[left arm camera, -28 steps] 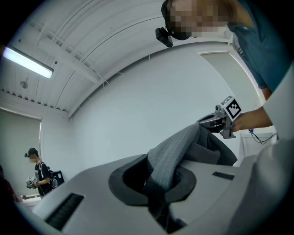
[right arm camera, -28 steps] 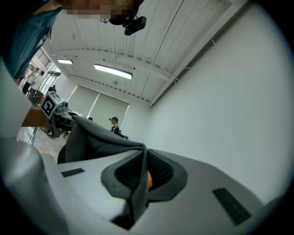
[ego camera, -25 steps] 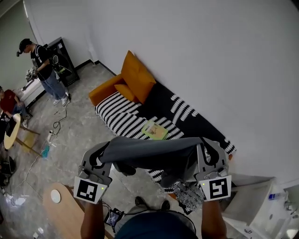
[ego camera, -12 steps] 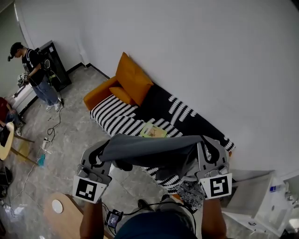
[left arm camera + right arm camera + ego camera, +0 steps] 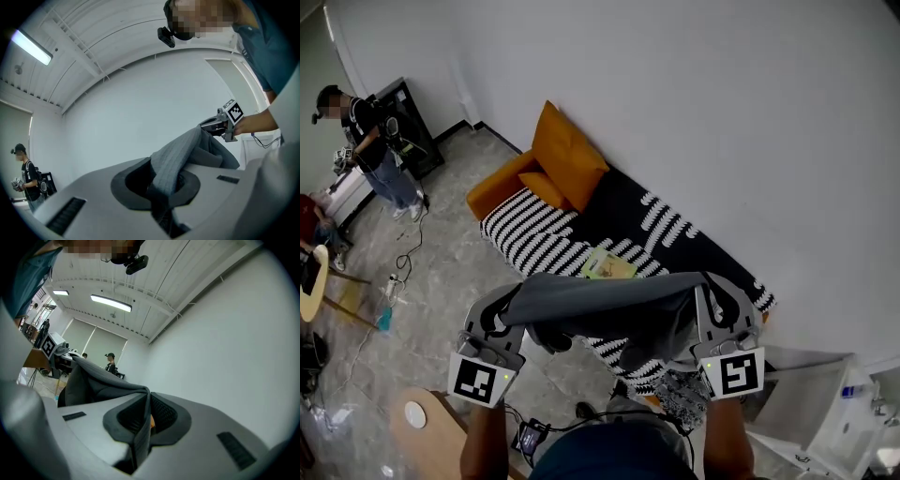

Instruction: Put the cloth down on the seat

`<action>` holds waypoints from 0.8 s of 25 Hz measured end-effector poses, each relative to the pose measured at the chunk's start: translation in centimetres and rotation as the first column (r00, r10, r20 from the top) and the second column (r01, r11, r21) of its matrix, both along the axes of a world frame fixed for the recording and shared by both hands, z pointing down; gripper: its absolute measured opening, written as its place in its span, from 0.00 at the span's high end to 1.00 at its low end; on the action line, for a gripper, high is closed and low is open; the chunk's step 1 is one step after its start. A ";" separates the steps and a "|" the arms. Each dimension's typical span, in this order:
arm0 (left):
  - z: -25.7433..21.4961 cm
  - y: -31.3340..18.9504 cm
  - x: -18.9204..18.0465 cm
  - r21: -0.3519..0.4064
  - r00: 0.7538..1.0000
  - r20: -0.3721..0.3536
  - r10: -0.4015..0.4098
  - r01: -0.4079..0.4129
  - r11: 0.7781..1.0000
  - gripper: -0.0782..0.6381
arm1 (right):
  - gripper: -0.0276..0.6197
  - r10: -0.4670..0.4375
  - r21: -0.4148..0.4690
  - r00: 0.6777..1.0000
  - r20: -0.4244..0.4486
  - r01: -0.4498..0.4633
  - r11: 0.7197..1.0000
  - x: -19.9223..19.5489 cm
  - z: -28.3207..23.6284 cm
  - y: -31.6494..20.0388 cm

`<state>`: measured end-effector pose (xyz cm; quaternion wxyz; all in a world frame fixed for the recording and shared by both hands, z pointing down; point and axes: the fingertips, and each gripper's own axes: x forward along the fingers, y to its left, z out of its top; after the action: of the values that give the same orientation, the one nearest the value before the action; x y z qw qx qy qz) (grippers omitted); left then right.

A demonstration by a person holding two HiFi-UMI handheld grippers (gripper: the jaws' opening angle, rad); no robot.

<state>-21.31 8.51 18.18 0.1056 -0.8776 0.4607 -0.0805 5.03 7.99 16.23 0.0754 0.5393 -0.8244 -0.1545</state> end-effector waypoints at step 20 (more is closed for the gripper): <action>0.6 -7.3 5.1 0.002 0.996 0.036 -0.076 0.076 0.997 0.86 | 0.92 -0.073 -0.009 0.996 0.049 0.074 0.997 4.9 1.0 -8.6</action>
<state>-16.26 1.19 18.74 0.1111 -0.8577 0.4919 -0.0999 9.94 -0.65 17.23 0.0525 0.5118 -0.8461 -0.1394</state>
